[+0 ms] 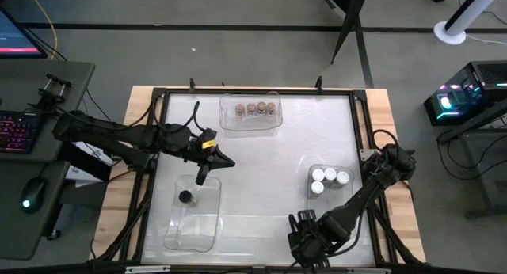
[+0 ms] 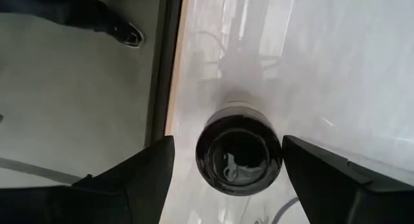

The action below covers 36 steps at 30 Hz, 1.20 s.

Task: Sort spices by type
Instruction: Put the green seasoning bottle into the bottom left transparent bin

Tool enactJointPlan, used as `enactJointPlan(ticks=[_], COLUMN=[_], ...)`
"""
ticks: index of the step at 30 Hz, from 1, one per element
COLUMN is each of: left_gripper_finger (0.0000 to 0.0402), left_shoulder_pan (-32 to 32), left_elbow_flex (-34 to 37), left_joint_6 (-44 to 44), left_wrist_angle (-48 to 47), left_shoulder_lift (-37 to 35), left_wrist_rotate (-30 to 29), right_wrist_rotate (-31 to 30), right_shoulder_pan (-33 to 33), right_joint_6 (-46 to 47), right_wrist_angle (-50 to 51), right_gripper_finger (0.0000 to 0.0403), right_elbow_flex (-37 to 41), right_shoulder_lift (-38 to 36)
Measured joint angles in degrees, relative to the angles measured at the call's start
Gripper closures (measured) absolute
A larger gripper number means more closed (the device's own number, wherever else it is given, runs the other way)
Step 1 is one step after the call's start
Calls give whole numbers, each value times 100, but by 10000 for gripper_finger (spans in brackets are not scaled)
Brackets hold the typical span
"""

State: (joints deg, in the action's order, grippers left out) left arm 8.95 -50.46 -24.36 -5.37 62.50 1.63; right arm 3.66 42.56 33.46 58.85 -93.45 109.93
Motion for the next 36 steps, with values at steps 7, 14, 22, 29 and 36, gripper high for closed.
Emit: enactJointPlan(ticks=[7, 14, 22, 29, 36], left_gripper_finger=[401, 401, 401, 401, 401], left_shoulder_pan=[0, 0, 0, -2, 7], left_elbow_flex=[0, 0, 2, 2, 0], left_joint_6=[-2, -4, 112, 105, 146], left_wrist_angle=[1, 6, 247, 225, 101], left_shoulder_lift=[0, -9, -290, -908, -1526], left_wrist_rotate=[-85, -92, -87, -84, -52], right_wrist_rotate=[-61, -191, -141, -554, -1544], right_shoulder_pan=[24, 20, -14, -510, -1602], right_joint_6=[97, -90, -217, -1319, -3573], right_wrist_angle=[-367, -525, -274, 384, 508], right_gripper_finger=[120, 135, 204, 204, 204], right_elbow_flex=[418, 499, 453, -392, -1489], right_shoulder_lift=[-35, -20, -15, 7, 1])
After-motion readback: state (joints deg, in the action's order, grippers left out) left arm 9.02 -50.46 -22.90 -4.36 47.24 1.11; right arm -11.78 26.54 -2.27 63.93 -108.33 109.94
